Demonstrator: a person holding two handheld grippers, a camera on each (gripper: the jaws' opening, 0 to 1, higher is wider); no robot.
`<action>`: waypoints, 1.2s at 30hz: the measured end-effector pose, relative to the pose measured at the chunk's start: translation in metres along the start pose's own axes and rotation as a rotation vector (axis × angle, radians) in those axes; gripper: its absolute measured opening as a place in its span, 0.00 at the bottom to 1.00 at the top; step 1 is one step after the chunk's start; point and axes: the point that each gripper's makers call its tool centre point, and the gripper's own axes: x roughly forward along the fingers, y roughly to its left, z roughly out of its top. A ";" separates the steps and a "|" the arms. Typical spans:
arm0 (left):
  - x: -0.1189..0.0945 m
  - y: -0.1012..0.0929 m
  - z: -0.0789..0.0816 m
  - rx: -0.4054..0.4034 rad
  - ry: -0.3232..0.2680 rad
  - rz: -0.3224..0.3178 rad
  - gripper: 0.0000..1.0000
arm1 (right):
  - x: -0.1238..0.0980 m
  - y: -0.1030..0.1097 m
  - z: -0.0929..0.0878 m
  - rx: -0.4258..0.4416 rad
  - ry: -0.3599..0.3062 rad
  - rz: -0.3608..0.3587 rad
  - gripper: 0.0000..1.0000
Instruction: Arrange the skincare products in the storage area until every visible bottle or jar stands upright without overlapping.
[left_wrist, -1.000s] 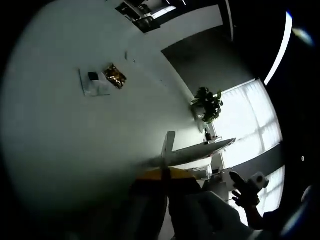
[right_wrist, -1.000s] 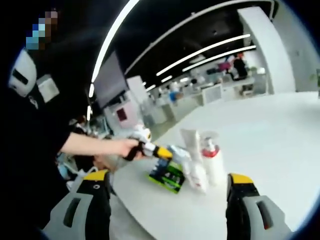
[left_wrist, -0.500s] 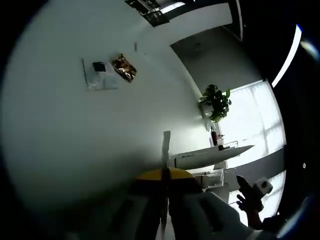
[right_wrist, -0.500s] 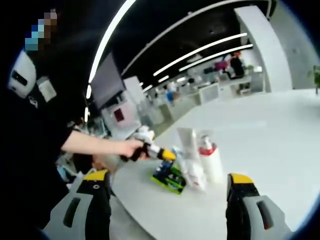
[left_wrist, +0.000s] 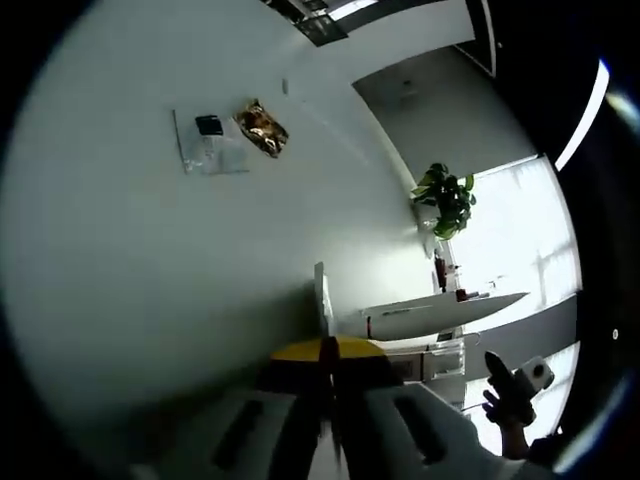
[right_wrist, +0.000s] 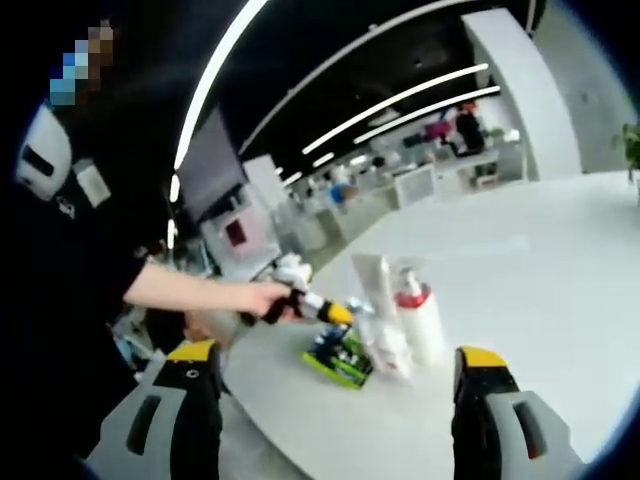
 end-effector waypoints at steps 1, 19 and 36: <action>0.000 0.000 0.000 -0.003 -0.001 0.000 0.02 | 0.000 0.000 0.000 0.001 0.002 -0.001 0.99; -0.006 0.003 -0.002 0.036 -0.003 0.041 0.11 | -0.001 -0.002 0.002 0.000 -0.001 0.006 0.99; -0.012 -0.003 -0.002 0.094 -0.008 0.093 0.48 | -0.002 0.000 0.002 0.001 -0.008 0.010 0.99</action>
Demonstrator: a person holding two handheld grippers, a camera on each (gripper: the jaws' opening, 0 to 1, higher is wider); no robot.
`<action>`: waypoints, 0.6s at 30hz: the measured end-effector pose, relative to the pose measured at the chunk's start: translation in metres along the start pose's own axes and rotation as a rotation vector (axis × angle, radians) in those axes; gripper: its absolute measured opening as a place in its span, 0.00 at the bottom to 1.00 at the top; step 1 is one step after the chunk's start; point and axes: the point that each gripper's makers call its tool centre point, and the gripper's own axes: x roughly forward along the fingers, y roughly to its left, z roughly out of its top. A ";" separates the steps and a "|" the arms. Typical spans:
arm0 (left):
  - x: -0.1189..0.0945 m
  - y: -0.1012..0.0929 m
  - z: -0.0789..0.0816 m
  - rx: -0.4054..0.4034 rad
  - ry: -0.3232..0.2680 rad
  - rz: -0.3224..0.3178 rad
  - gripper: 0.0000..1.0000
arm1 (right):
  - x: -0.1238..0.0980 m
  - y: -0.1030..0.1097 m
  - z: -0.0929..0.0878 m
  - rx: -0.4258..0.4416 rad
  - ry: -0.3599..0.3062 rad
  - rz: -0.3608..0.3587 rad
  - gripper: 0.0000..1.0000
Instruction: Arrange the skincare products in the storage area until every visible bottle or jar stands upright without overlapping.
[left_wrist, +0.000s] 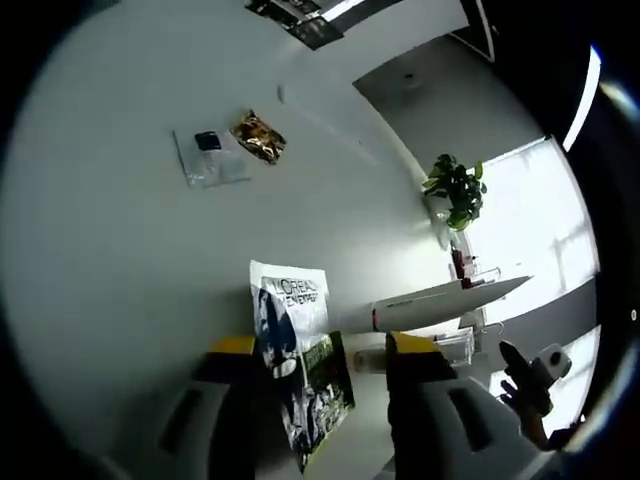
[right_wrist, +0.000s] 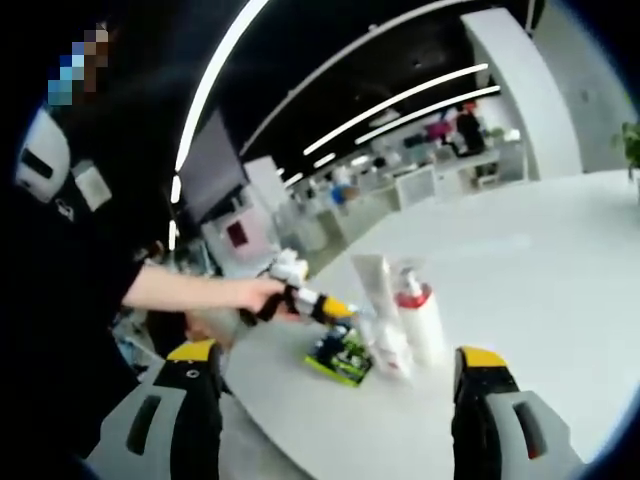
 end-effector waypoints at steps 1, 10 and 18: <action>0.000 0.000 0.000 0.009 0.000 0.004 0.50 | 0.000 0.000 0.000 -0.001 -0.001 0.000 0.99; -0.005 0.000 -0.001 0.040 0.010 0.025 0.61 | -0.001 0.001 0.001 -0.004 -0.003 0.002 0.99; -0.007 0.003 -0.002 0.036 0.016 0.046 0.64 | -0.002 0.001 0.000 -0.016 0.004 0.001 0.99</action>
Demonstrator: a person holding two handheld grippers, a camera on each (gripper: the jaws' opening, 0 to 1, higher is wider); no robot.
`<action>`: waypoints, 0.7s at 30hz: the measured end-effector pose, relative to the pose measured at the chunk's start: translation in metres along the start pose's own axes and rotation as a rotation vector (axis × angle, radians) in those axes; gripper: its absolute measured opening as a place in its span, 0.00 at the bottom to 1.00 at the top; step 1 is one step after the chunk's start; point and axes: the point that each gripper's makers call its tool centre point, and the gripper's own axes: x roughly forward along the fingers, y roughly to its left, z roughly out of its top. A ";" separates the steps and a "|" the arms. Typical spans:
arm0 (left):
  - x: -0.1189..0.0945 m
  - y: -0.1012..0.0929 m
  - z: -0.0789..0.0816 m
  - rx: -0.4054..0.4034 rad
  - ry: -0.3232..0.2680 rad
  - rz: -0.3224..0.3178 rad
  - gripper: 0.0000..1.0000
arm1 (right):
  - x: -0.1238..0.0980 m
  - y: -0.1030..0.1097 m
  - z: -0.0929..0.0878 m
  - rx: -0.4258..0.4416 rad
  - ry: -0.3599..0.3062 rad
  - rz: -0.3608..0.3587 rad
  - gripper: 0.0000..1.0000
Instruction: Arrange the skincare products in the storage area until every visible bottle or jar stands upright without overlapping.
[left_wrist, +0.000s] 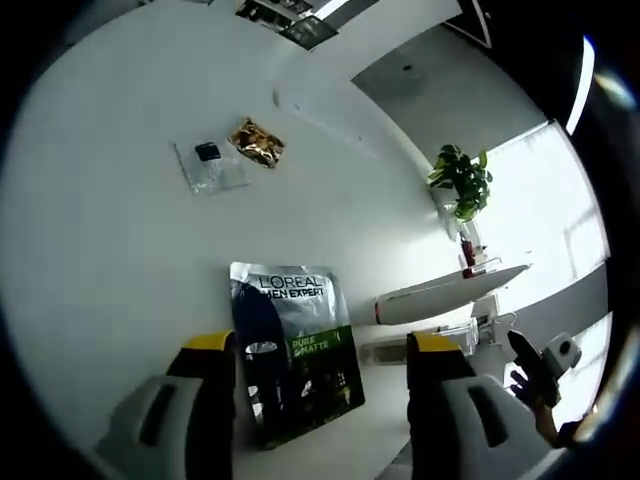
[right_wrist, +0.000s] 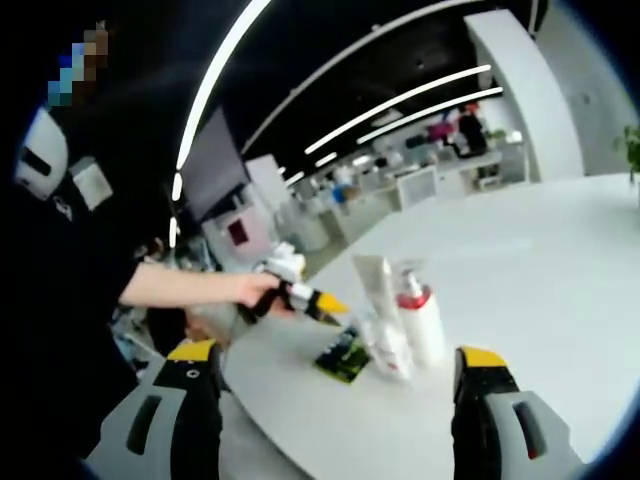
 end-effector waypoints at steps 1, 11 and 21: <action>0.000 0.000 -0.001 0.000 0.002 0.002 0.64 | 0.000 0.000 0.001 -0.001 -0.004 0.001 0.99; 0.000 0.005 -0.022 -0.048 0.047 0.020 0.67 | -0.004 0.003 0.000 -0.004 -0.011 0.002 0.99; -0.003 0.008 -0.034 -0.082 0.065 0.045 0.67 | -0.009 0.003 -0.002 0.004 -0.015 -0.006 0.99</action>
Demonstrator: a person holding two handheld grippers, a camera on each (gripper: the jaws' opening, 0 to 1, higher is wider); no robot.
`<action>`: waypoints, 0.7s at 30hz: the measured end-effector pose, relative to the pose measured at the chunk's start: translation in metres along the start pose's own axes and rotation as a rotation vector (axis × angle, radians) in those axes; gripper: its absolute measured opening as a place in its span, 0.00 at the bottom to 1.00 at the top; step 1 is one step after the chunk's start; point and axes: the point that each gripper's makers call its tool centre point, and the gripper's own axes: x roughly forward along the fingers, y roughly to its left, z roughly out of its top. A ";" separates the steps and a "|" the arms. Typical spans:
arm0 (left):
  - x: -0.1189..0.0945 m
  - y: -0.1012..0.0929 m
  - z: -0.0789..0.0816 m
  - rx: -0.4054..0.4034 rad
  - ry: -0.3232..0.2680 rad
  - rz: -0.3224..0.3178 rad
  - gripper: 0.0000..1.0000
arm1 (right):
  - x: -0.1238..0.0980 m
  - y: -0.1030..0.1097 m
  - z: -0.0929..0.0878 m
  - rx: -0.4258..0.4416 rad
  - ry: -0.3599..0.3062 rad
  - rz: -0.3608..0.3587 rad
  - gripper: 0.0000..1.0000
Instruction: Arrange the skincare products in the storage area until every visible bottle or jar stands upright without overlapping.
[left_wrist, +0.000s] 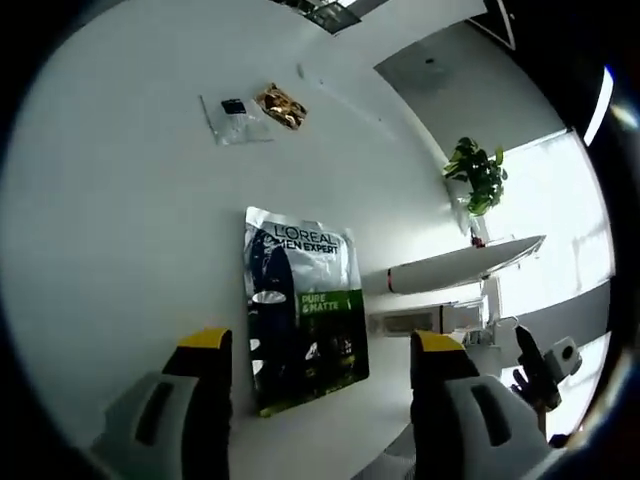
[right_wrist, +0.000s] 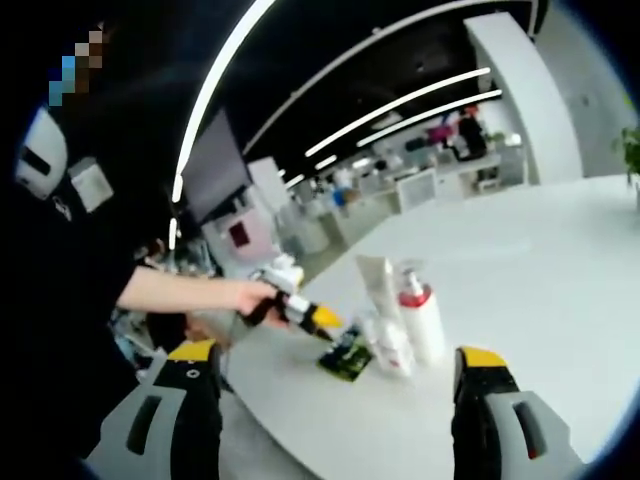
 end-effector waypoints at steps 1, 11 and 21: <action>0.000 -0.001 -0.001 -0.005 0.002 -0.005 0.67 | 0.000 0.000 0.000 0.001 -0.002 0.000 0.99; 0.001 -0.010 -0.016 -0.036 0.014 -0.036 0.67 | 0.002 0.005 0.003 0.001 -0.012 0.006 0.99; -0.001 -0.019 -0.023 -0.063 0.010 -0.070 0.67 | 0.002 0.010 -0.002 -0.009 0.006 0.013 0.99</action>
